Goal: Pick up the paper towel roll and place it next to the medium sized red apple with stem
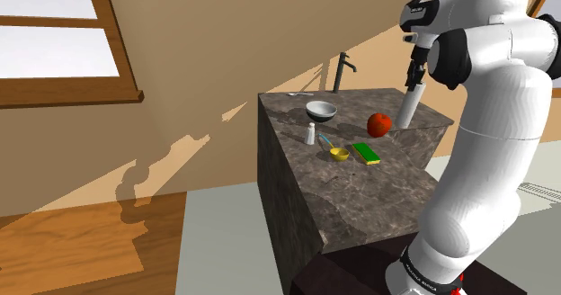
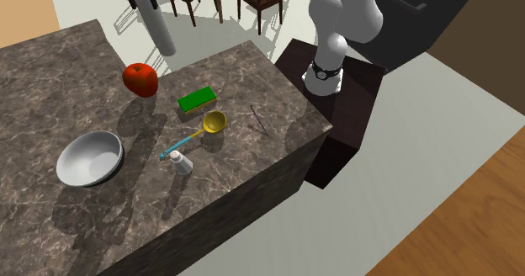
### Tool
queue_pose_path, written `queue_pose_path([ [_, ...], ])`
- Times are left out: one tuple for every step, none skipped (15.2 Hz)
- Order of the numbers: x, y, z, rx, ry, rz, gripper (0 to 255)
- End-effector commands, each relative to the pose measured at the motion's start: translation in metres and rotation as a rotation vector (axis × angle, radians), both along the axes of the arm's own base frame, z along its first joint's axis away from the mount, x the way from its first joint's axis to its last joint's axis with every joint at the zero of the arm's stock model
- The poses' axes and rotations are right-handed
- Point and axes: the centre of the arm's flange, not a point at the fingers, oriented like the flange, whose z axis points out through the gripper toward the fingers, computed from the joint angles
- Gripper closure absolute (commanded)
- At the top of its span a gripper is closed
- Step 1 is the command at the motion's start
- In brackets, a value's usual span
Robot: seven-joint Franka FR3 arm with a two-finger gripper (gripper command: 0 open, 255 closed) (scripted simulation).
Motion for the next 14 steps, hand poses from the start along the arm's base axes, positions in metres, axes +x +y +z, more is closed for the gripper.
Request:
queue_pose_path([
  [0.001, 0.001, -0.012, -0.001, 0.0, 0.0, 255],
  [0.001, 0.001, -0.017, -0.001, 0.0, 0.0, 255],
  [0.001, 0.001, -0.022, -0.001, 0.0, 0.0, 255],
  [0.001, 0.001, -0.027, -0.001, 0.0, 0.0, 255],
  [0.001, 0.001, -0.033, -0.001, 0.0, 0.0, 255],
  [0.001, 0.001, -0.038, -0.001, 0.0, 0.0, 255],
  [0.001, 0.001, -0.043, -0.001, 0.0, 0.0, 255],
  [0.001, 0.001, -0.048, -0.001, 0.0, 0.0, 255],
  [0.001, 0.001, -0.054, -0.001, 0.0, 0.0, 255],
  [0.001, 0.001, -0.059, -0.001, 0.0, 0.0, 255],
  [0.001, 0.001, -0.064, -0.001, 0.0, 0.0, 255],
  [0.001, 0.001, -0.07, -0.001, 0.0, 0.0, 255],
  [0.001, 0.001, -0.075, -0.001, 0.0, 0.0, 255],
  [0.001, 0.001, -0.08, -0.001, 0.0, 0.0, 255],
])
